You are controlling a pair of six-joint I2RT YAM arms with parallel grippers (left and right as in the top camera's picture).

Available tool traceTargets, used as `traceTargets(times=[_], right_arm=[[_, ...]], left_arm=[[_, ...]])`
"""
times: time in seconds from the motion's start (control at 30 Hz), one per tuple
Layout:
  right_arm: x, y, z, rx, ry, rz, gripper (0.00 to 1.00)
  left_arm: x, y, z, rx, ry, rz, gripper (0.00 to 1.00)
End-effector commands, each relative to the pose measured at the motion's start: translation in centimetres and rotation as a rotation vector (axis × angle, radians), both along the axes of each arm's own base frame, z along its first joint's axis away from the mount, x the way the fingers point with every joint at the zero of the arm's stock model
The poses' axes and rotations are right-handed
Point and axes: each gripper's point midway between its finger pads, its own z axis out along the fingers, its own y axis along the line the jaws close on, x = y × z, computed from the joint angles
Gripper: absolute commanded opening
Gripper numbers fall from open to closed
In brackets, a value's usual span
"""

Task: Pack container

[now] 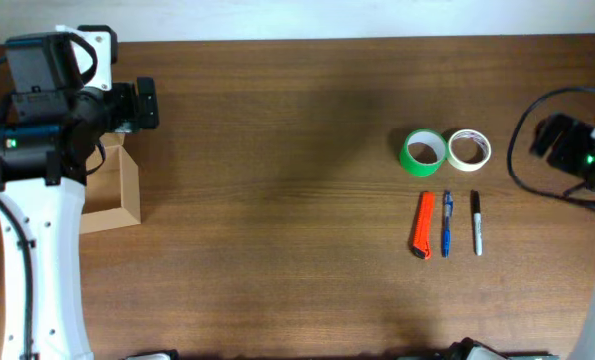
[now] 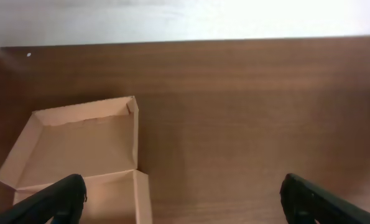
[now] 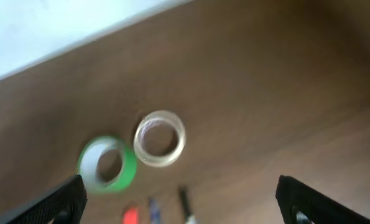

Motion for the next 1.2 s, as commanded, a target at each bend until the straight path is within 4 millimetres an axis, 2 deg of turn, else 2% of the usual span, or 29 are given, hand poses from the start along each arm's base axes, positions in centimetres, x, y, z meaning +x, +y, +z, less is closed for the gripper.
traceTargets(times=[0.0,0.07,0.17,0.33,0.5,0.63,0.73,0.77,0.9,1.17], right_arm=[[0.9,1.9,-0.4,0.217,-0.048,0.108,0.99],[1.1,2.0,-1.2,0.266,-0.039,0.119,0.99],[1.2,2.8,-1.6,0.322,-0.033,0.147,0.99],[0.4,3.9,-2.1,0.381,0.006,0.155,0.99],[0.2,3.8,-2.3,0.379,0.015,0.15,0.99],[0.2,3.7,-2.4,0.372,0.019,0.144,0.99],[0.1,3.5,-2.5,0.364,0.026,0.136,0.99],[0.1,3.5,-2.5,0.365,0.026,0.136,0.99],[0.1,3.5,-2.5,0.363,0.025,0.136,0.99],[0.1,3.5,-2.5,0.364,0.026,0.135,0.99]], left_arm=[[0.9,1.1,-1.1,0.041,0.032,-0.029,1.0],[1.1,2.2,-2.9,-0.003,0.087,0.016,1.0],[1.2,2.9,-6.1,-0.104,0.182,0.012,1.0],[0.7,4.7,-10.2,-0.18,0.316,0.051,1.0],[0.1,4.7,-11.6,-0.195,0.375,0.059,1.0],[-0.8,4.6,-12.1,-0.175,0.417,0.029,0.96],[-1.8,5.3,-13.0,-0.136,0.477,0.059,0.89],[-2.2,5.8,-13.5,-0.115,0.508,0.082,0.83],[-3.2,6.3,-15.9,-0.107,0.616,0.103,0.77],[-3.6,7.9,-21.1,-0.072,0.783,0.178,0.67]])
